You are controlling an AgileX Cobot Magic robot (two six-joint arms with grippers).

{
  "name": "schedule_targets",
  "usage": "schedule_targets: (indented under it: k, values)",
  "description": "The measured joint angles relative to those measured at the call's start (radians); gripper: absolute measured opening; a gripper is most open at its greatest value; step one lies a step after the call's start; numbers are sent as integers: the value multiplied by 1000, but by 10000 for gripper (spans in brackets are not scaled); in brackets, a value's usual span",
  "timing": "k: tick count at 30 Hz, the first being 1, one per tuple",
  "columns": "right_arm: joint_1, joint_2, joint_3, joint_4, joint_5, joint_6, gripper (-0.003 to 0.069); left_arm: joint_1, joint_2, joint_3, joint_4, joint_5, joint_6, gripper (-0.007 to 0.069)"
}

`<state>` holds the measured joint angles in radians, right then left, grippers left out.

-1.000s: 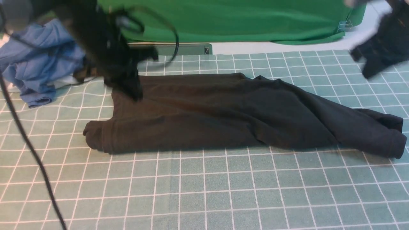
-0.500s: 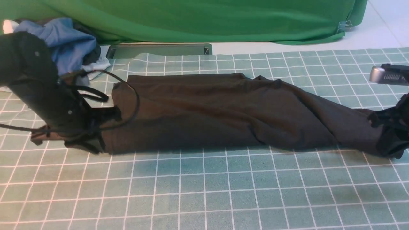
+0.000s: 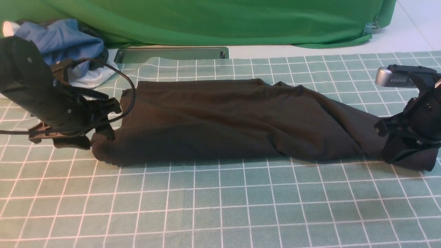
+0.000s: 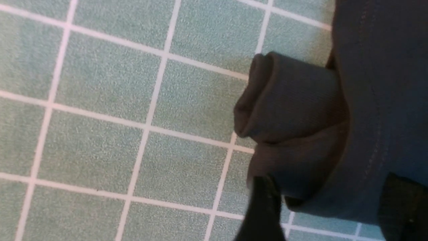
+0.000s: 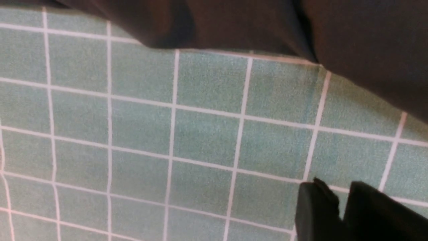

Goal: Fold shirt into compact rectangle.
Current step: 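Pull the folded dark garment lengthwise by its ends to straighten it flat on the table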

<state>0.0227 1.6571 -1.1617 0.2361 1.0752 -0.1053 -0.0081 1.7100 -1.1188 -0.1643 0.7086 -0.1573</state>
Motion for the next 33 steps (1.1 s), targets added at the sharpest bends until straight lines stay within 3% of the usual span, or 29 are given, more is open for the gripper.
schedule_targets:
  k: [4,8,11,12,13,15,17,25,29,32,33]
  values:
    - [0,0,-12,0,-1,-22,158,0,52,3,-34,0,32,484]
    - [0,0,-61,0,37,-32,165,0,87,3,-94,-2,109,424]
    - [-6,0,-93,1,59,-37,170,0,94,3,-111,-13,148,335]
    - [-15,0,-112,1,71,-38,181,0,95,3,-119,-23,176,247]
    - [-18,0,-115,1,73,-38,183,0,95,3,-119,-24,183,223]
    - [-33,-1,-127,-5,89,-38,207,0,89,3,-119,-20,197,91]
    - [-40,-1,-128,-23,113,-37,228,0,75,3,-111,4,207,34]
    - [-51,-1,-122,-123,142,19,266,1,-44,3,17,155,205,11]
    - [-51,-1,-77,-139,145,20,367,13,-136,3,136,208,141,11]
    - [-51,-1,-47,-148,118,14,456,30,-176,3,122,208,111,12]
    - [-51,-1,-46,-151,114,14,456,30,-177,3,119,208,111,12]
